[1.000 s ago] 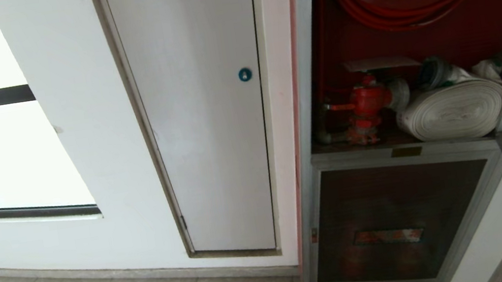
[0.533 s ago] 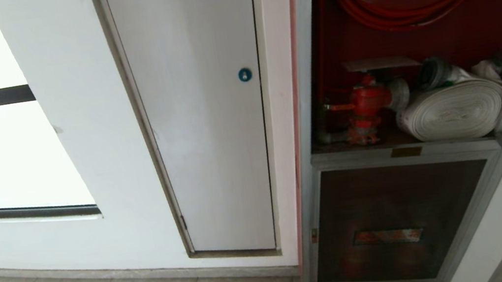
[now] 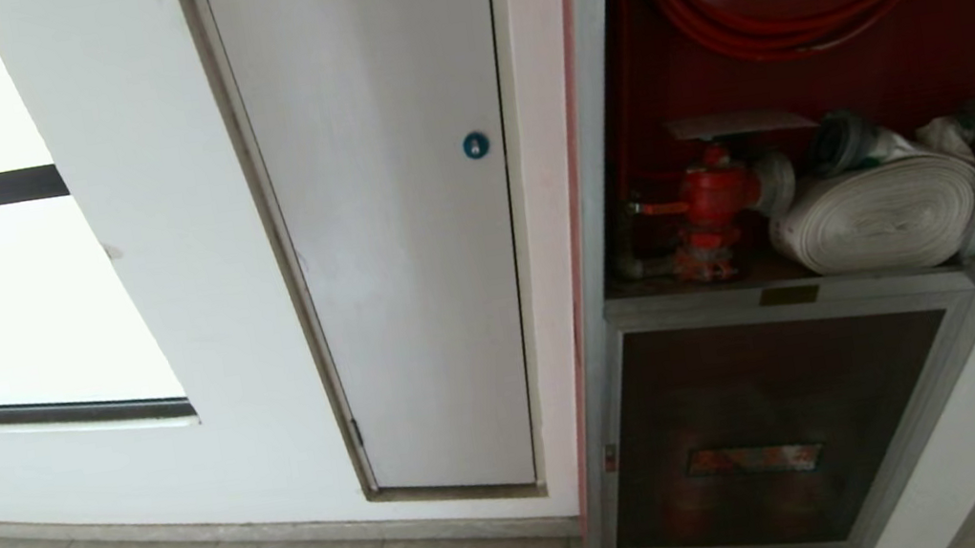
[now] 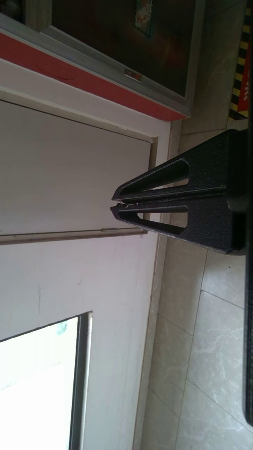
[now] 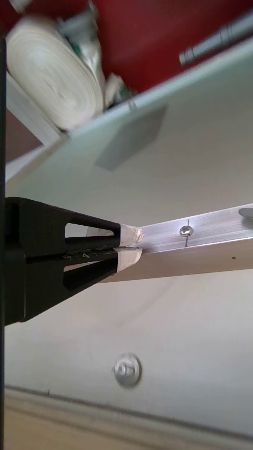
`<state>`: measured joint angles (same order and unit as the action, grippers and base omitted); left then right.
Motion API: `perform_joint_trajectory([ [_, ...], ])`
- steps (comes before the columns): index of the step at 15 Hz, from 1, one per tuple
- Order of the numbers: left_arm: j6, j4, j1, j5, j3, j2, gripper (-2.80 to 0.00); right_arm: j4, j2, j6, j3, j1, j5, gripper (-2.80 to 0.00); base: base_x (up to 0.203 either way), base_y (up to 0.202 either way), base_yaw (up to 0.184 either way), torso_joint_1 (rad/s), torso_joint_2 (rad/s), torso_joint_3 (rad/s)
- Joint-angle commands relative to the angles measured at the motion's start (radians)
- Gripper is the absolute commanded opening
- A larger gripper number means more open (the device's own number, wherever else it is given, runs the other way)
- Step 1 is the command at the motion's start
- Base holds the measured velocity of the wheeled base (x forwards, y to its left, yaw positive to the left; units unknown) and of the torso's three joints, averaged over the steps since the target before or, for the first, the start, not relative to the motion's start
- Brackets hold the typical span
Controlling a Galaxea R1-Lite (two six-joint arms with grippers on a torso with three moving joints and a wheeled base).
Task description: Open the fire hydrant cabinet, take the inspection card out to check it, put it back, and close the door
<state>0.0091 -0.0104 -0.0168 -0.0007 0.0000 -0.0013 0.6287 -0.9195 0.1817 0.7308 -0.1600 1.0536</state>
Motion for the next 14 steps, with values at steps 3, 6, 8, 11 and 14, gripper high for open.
perform_joint_trajectory([
  [3, 0.000, 0.000, -0.001, 0.000, 0.005, 0.001, -2.80, 0.003, -0.043, -0.007, 0.012, -0.056, 0.003, -2.80, 0.000, 0.000, 0.000, 0.000, 0.00, 0.000],
  [6, 0.000, 0.000, -0.001, 0.000, 0.005, 0.000, -2.80, 0.003, -0.081, -0.032, 0.019, -0.117, -0.016, -2.80, 0.000, 0.000, 0.000, 0.000, 0.00, 0.000],
  [8, 0.000, 0.000, -0.001, 0.000, 0.005, 0.000, -2.80, 0.003, -0.111, -0.049, 0.023, -0.153, -0.036, -2.80, 0.000, 0.000, 0.000, 0.000, 0.00, 0.000],
  [11, 0.000, 0.000, 0.000, 0.001, 0.005, 0.001, -2.80, 0.003, -0.144, -0.065, 0.031, -0.218, -0.070, -2.80, 0.000, 0.000, 0.000, 0.000, 0.00, 0.000],
  [14, 0.000, 0.000, -0.001, 0.000, 0.005, 0.001, -2.80, -0.021, -0.164, -0.107, 0.040, -0.329, -0.161, -2.80, 0.000, 0.000, 0.000, 0.000, 0.00, 0.000],
])
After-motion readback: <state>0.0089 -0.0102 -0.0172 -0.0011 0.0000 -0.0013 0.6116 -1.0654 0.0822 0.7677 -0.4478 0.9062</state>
